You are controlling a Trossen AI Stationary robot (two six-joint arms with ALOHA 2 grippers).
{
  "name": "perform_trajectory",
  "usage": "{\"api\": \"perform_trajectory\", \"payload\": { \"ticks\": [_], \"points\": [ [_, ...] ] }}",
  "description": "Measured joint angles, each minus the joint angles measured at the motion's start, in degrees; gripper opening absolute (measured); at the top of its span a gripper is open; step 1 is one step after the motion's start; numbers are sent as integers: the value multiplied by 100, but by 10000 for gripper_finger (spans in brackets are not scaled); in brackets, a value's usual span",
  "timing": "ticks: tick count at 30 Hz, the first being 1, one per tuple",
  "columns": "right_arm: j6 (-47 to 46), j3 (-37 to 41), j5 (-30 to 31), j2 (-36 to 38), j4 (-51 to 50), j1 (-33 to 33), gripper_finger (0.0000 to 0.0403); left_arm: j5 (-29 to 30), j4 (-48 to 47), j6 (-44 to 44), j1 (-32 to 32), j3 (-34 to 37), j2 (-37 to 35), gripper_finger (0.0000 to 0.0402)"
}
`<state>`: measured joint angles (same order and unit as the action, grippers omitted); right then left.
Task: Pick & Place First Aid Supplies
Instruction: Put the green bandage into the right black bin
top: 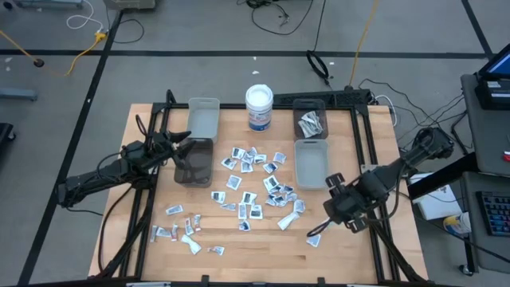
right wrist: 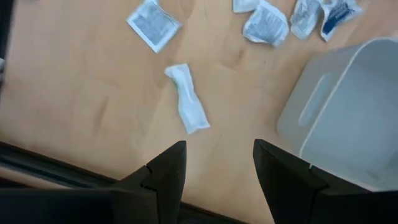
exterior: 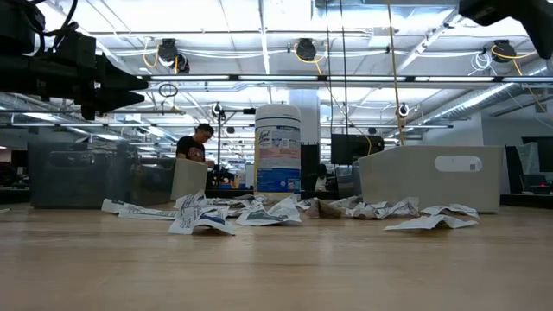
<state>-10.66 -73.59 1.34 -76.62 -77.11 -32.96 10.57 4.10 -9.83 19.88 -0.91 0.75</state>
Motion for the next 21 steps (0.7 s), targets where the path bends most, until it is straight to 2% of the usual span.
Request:
{"api": "perform_trajectory", "payload": {
  "ticks": [11,21],
  "points": [
    [-470,1650,11,-163,1673,-497,180,0,0,0,1,0,0,237],
    [-476,2326,29,-814,2729,-504,180,0,-1,0,0,0,0,237]
  ]
}}
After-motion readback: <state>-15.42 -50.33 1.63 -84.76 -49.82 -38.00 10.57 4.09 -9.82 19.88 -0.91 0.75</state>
